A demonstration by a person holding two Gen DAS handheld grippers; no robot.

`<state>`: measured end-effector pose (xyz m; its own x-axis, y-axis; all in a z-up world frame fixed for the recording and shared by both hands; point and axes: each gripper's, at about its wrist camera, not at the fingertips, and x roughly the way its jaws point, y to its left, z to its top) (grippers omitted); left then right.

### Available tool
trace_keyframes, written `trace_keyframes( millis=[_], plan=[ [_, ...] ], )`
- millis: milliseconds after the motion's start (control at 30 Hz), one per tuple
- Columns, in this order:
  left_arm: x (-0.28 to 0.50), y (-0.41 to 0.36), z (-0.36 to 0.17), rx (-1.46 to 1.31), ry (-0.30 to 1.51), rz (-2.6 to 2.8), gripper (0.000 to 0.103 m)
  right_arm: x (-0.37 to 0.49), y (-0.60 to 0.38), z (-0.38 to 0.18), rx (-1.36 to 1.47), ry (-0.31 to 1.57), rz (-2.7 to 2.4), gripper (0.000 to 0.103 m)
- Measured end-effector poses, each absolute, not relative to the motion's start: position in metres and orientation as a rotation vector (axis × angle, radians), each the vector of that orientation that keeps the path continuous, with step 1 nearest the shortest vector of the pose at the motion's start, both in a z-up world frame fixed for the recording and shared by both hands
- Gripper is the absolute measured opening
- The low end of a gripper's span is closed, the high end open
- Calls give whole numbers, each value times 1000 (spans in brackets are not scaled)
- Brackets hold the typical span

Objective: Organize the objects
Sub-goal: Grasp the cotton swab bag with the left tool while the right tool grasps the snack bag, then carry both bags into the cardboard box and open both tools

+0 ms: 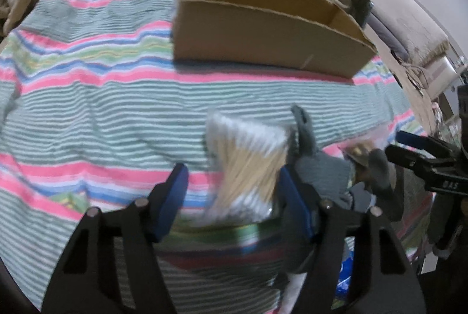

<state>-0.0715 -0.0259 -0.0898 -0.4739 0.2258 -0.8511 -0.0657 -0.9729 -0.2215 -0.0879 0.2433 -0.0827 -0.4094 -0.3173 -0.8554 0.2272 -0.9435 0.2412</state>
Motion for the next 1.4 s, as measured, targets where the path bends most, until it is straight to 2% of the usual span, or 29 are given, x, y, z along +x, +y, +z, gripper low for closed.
trace_keyframes(
  millis=[200,267,300,400,433,667,767,833,933,1400],
  plan=[
    [-78,-29,-98,-1521,-282,2511,67,-92,226,-96,1483,-100,-2294,73],
    [-77,-27,-98,-1514,-270,2515,66,-93,223,-99,1487,-97,-2272,58],
    [-77,-27,-98,-1509,-272,2515,62,-93,221,-100,1487,-105,-2253,53],
    [-76,-26,-97,-1492,-290,2501,52,-91,220,-98,1471,-101,-2252,51],
    [-76,-26,-96,-1489,-288,2501,51,-90,222,-97,1466,-107,-2250,50],
    [-83,-29,-104,-1517,-301,2472,56,-88,232,-88,1439,-144,-2272,48],
    [-84,-23,-98,-1505,-283,2485,51,-87,235,-83,1418,-154,-2286,47],
    [-82,-19,-93,-1484,-277,2491,41,-87,235,-77,1397,-158,-2299,47],
    [-78,-20,-87,-1456,-285,2493,38,-87,240,-66,1356,-167,-2321,47],
    [-67,-36,-30,-1296,-322,2578,37,-102,250,-20,1203,-191,-2414,47]
  ],
)
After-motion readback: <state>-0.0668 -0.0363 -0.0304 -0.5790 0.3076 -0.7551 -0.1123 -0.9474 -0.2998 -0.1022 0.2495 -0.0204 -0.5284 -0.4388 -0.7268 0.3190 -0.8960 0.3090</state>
